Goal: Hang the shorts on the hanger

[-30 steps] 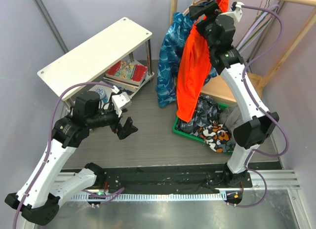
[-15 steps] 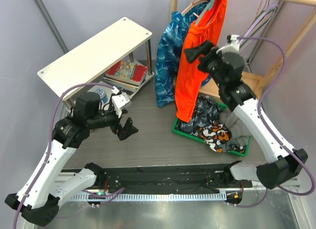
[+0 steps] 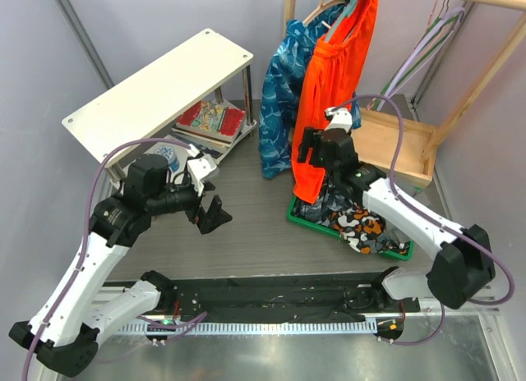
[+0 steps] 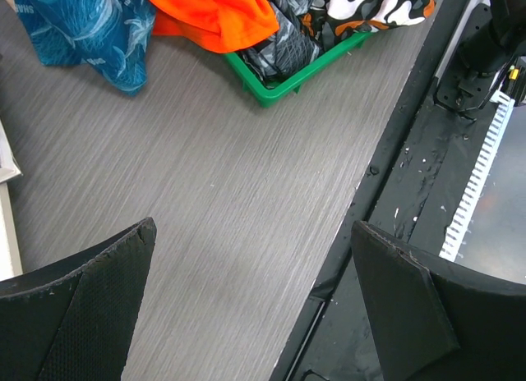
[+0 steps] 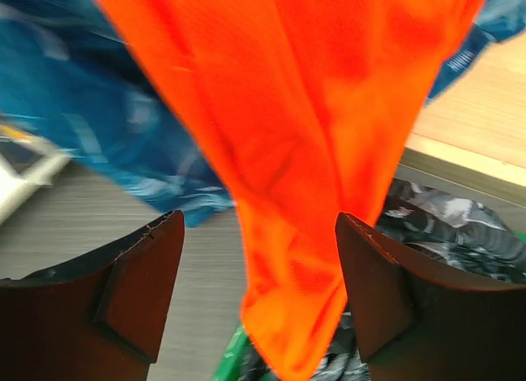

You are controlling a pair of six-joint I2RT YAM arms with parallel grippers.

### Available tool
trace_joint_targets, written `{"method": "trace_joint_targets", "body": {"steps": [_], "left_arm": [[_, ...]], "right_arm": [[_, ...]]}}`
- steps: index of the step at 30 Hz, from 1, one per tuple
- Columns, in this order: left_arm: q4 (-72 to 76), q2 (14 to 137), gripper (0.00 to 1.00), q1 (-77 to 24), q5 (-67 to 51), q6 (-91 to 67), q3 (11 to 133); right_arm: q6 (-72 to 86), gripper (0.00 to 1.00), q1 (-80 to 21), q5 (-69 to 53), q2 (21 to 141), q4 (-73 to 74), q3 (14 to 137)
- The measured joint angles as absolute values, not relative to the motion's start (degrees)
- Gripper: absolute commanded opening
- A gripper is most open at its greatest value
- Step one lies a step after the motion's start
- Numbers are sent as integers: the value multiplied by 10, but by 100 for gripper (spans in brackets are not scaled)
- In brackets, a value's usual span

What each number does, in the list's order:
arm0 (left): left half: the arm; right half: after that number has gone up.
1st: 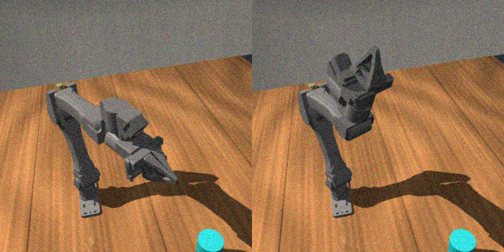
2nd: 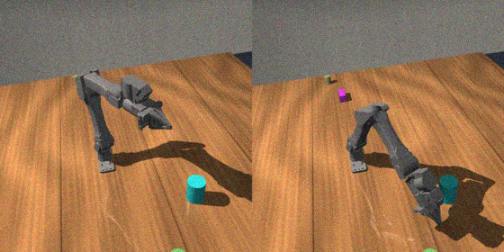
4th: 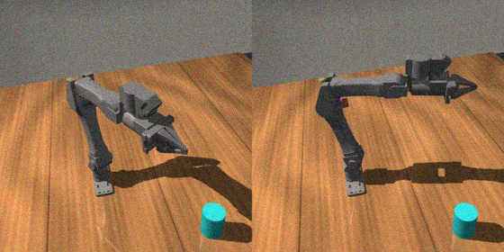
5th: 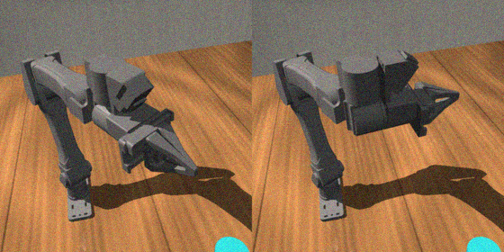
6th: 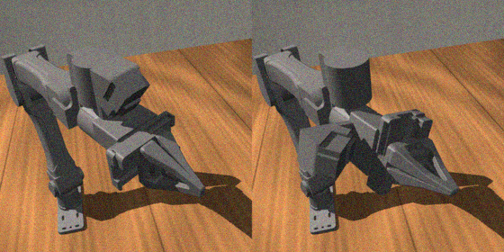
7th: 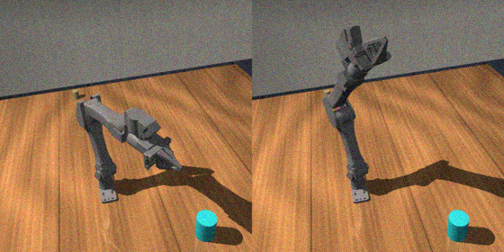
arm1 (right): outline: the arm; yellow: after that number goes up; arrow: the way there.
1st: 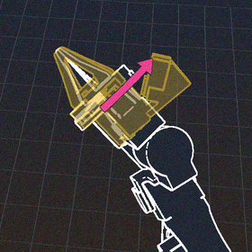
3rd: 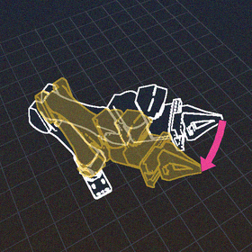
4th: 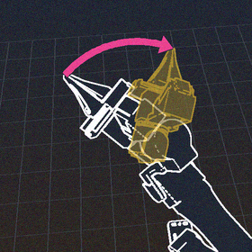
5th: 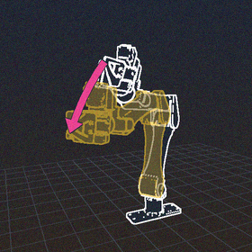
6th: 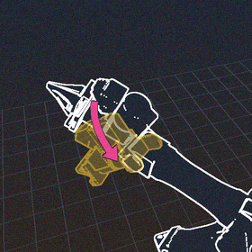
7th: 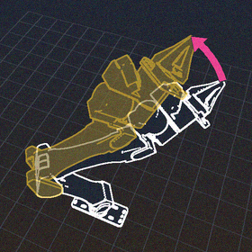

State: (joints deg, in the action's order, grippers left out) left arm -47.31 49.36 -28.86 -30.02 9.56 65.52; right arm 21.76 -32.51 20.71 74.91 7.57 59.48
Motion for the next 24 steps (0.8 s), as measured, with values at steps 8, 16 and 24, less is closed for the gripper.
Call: {"method": "trace_joint_targets", "body": {"steps": [8,16,24], "left_arm": [[-469,496,91,-289,-295,89,638],[-469,502,93,-288,-273,75,630],[-507,567,100,-275,-267,50,654]], "right_arm": [[176,1,-325,230,889,41,618],[105,10,-325,219,969,-62,743],[89,92,-325,145,909,-64,721]]}}
